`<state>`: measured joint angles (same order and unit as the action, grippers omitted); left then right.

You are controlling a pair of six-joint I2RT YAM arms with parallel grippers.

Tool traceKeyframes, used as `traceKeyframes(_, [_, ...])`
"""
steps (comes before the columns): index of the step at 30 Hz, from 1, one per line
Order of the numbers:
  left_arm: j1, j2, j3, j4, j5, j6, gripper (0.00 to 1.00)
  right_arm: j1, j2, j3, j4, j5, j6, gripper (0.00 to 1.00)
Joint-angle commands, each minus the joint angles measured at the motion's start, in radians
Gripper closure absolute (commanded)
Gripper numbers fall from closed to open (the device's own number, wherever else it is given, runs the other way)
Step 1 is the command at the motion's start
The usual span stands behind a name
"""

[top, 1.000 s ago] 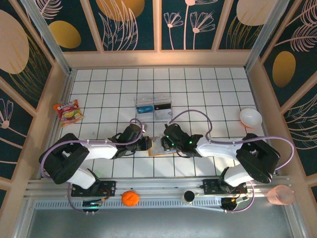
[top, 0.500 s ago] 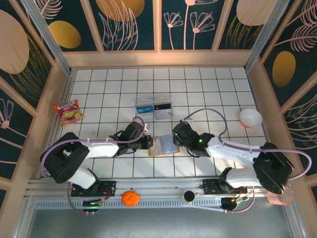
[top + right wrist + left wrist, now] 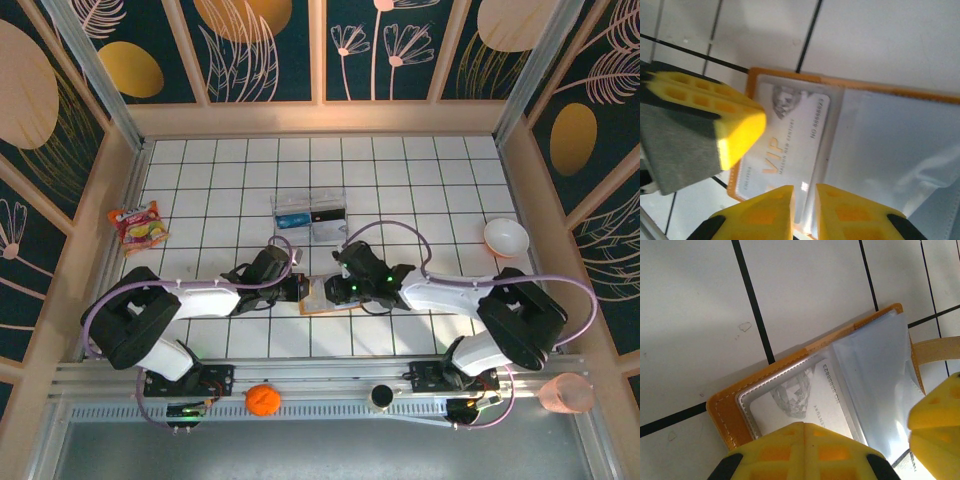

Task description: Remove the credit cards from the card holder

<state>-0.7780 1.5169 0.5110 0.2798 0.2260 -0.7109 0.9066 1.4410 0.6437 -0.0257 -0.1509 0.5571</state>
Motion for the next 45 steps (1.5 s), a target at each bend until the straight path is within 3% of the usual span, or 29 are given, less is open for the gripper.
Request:
traceKeyframes(1, [-0.003, 0.022, 0.011, 0.005, 0.003, 0.011, 1.00, 0.002, -0.004, -0.007, -0.060, 0.067, 0.029, 0.83])
traceKeyframes(11, [-0.004, 0.048, 0.012, 0.005, -0.002, 0.028, 1.00, -0.005, -0.044, -0.076, -0.163, 0.226, 0.136, 0.89])
traceKeyframes(19, [-0.004, 0.010, 0.018, 0.007, -0.007, 0.031, 1.00, 0.005, -0.194, -0.065, -0.184, 0.308, 0.137, 0.84])
traceKeyframes(22, [-0.004, -0.053, 0.021, 0.030, 0.011, 0.022, 1.00, -0.018, -0.232, -0.045, -0.125, 0.179, 0.070, 0.78])
traceKeyframes(26, [-0.003, -0.119, 0.019, 0.023, 0.004, 0.021, 0.83, -0.061, -0.167, -0.013, -0.028, -0.080, 0.041, 0.71])
traceKeyframes(29, [-0.004, -0.114, 0.008, -0.005, -0.006, 0.034, 0.81, -0.079, -0.072, 0.001, 0.063, -0.237, 0.050, 0.72])
traceKeyframes(33, [-0.003, -0.095, -0.042, 0.020, -0.001, 0.019, 0.84, -0.081, 0.038, 0.041, 0.085, -0.259, 0.047, 0.77])
traceKeyframes(45, [-0.004, -0.052, -0.079, 0.065, 0.010, 0.014, 0.89, -0.072, 0.143, 0.068, 0.098, -0.236, 0.047, 0.75])
